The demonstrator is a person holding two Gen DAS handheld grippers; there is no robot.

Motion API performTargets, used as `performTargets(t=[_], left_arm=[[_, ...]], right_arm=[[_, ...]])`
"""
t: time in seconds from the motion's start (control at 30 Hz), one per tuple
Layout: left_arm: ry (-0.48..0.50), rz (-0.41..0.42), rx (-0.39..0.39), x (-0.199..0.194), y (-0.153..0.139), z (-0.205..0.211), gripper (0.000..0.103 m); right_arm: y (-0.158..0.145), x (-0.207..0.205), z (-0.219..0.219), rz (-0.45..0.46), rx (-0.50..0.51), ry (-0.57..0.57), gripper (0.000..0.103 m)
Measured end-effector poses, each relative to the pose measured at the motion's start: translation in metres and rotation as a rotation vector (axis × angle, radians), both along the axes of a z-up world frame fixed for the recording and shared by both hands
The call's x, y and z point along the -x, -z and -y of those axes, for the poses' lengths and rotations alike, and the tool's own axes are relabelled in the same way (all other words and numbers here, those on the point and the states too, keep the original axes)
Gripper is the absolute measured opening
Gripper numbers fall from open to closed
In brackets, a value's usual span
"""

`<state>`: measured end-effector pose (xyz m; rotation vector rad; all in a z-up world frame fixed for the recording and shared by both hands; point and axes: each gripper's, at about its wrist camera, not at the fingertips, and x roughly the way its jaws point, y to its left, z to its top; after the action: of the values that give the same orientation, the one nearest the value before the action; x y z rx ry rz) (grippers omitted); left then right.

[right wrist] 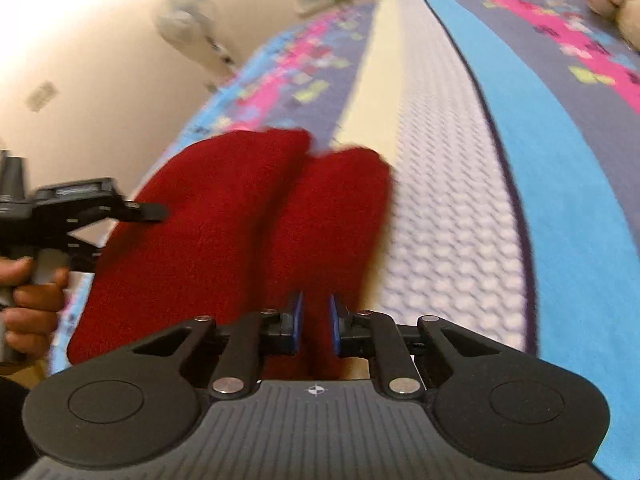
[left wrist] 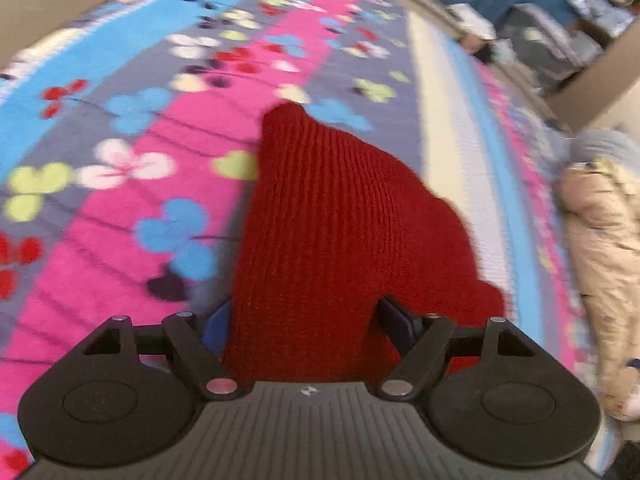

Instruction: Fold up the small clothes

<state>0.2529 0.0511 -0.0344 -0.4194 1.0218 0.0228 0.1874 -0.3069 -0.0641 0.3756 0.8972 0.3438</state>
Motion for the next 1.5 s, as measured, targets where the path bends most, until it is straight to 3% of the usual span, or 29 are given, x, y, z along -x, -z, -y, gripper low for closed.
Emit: performTargets(t=[0.1,0.3,0.43,0.6,0.7,0.77,0.87,1.0,1.07,1.17,1.27,1.33,1.43,1.5], left_arm=[[0.049,0.079,-0.082,0.018,-0.012,0.003,0.082],[0.1,0.19,-0.149,0.064,-0.033,0.003,0.082],[0.164,0.266,-0.24,0.09,-0.043,0.017,0.08],[0.29,0.345,-0.345,0.119,-0.042,0.039,0.072],[0.366,0.376,-0.365,0.128,-0.033,0.053,0.056],[0.422,0.321,-0.361,0.123,-0.011,0.058,0.049],[0.436,0.257,-0.401,0.117,0.014,0.062,0.05],[0.41,0.341,-0.367,0.125,-0.002,0.059,0.05],[0.388,0.329,-0.361,0.122,0.002,0.053,0.05],[0.407,0.226,-0.377,0.114,0.021,0.053,0.051],[0.415,0.277,-0.402,0.123,0.007,0.057,0.059],[0.411,0.324,-0.403,0.135,-0.003,0.057,0.08],[0.402,0.399,-0.462,0.154,-0.019,0.057,0.086],[0.385,0.442,-0.449,0.168,-0.035,0.055,0.088]], right_arm=[[0.005,0.001,0.003,-0.029,0.015,0.011,0.015],[0.001,0.005,0.001,-0.004,0.028,0.0,0.017],[-0.012,0.011,0.003,0.064,0.029,0.017,0.018],[-0.036,0.029,-0.006,0.223,0.055,-0.033,0.045],[-0.038,0.036,-0.017,0.257,0.075,-0.109,0.047],[-0.028,0.034,-0.029,0.209,0.148,-0.164,0.046],[-0.001,0.026,-0.042,0.089,0.299,-0.202,0.031],[-0.001,0.021,-0.031,0.056,0.235,-0.16,0.027],[0.0,0.023,-0.031,0.054,0.243,-0.162,0.027],[0.003,0.027,-0.035,0.059,0.269,-0.167,0.027],[0.0,0.035,-0.037,0.083,0.304,-0.157,0.033],[-0.007,0.043,-0.035,0.1,0.34,-0.125,0.044],[-0.026,0.058,-0.027,0.153,0.355,-0.073,0.047],[-0.043,0.072,-0.022,0.213,0.361,-0.033,0.053]])
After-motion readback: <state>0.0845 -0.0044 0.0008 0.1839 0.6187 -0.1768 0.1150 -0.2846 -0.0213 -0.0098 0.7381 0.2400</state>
